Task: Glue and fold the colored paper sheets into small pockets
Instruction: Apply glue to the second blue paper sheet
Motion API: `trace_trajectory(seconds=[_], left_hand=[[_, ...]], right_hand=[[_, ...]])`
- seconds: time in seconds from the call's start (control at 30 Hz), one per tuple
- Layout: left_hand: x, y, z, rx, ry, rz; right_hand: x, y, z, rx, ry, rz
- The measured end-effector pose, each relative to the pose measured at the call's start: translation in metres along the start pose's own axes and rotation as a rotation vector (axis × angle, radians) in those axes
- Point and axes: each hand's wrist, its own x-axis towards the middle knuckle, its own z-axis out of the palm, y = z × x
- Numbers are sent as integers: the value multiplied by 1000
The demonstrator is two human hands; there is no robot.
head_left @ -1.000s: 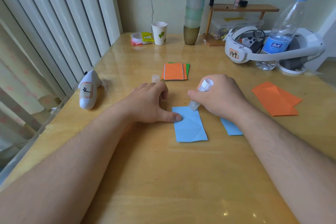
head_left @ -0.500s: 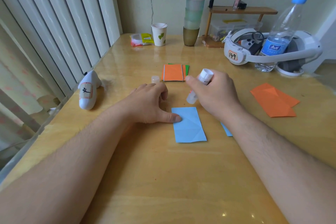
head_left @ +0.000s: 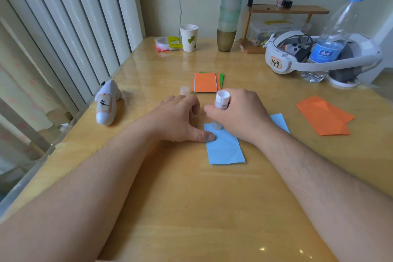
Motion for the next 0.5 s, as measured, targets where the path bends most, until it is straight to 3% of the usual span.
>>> trace_trajectory(seconds=[0.37,0.5], left_hand=[[-2,2,-3,4,-27,-5],[-2,2,-3,5,-34,-6]], right_hand=[[0,23,-15,-3,43,52],[1,21,-18,138,170,93]])
